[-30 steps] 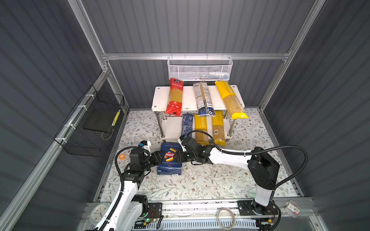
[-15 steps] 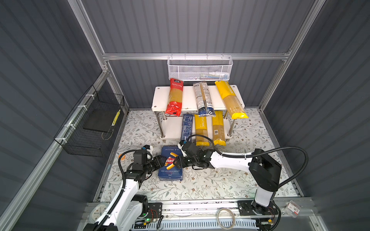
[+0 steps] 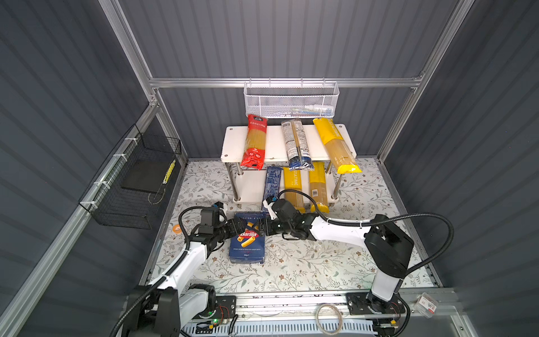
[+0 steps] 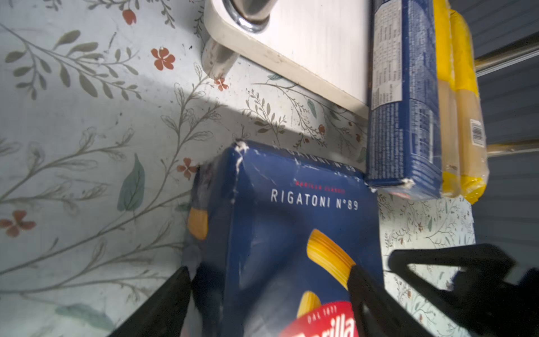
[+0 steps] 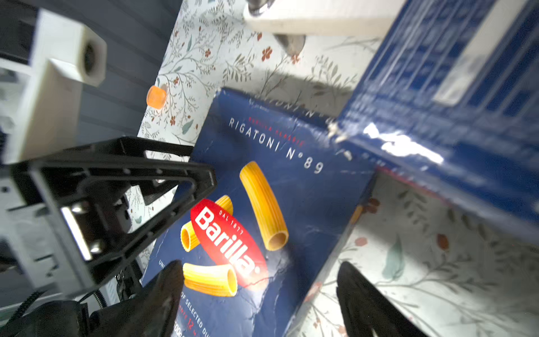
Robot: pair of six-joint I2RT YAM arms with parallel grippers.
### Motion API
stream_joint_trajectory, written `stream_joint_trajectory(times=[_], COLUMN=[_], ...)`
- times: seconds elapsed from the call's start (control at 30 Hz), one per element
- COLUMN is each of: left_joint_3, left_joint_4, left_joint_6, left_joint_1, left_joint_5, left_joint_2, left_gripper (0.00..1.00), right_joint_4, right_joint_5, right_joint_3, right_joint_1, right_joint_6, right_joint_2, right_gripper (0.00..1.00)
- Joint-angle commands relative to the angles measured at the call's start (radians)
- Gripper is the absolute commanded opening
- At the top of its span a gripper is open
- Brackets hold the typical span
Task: Arrange pasta packages on shelves
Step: Place the pasta box at the center of the table, then pick up the pasta box from the center of the table.
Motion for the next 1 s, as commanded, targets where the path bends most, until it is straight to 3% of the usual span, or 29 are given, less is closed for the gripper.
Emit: stream_joint_trajectory(times=[0.0, 0.3, 0.53, 0.8, 0.97], left_joint_3=[0.027, -0.017, -0.034, -0.061, -0.094], left_joint_4=[0.027, 0.105, 0.132, 0.09, 0.121], left_joint_6=[0.044, 0.025, 0.012, -0.014, -0.037], left_joint_1=[-0.003, -0.003, -0.003, -0.003, -0.003], left_joint_5=[0.012, 0.012, 0.057, 0.075, 0.084], left_joint_2=[0.038, 0.093, 0.114, 0.07, 0.05], left_gripper=[0.81, 0.69, 0.67, 0.67, 0.76], right_joint_4=[-0.007, 0.08, 0.036, -0.054, -0.044], right_joint_5=[0.017, -0.07, -0.033, -0.073, -0.076], right_joint_3=[0.009, 0.012, -0.006, 0.002, -0.036], right_joint_1=[-0.004, -0.024, -0.025, -0.022, -0.022], right_joint_6=[-0.022, 0.054, 0.087, 0.121, 0.141], right_joint_2=[-0.024, 0.096, 0.098, 0.126, 0.111], right_gripper=[0.85, 0.82, 0.81, 0.84, 0.85])
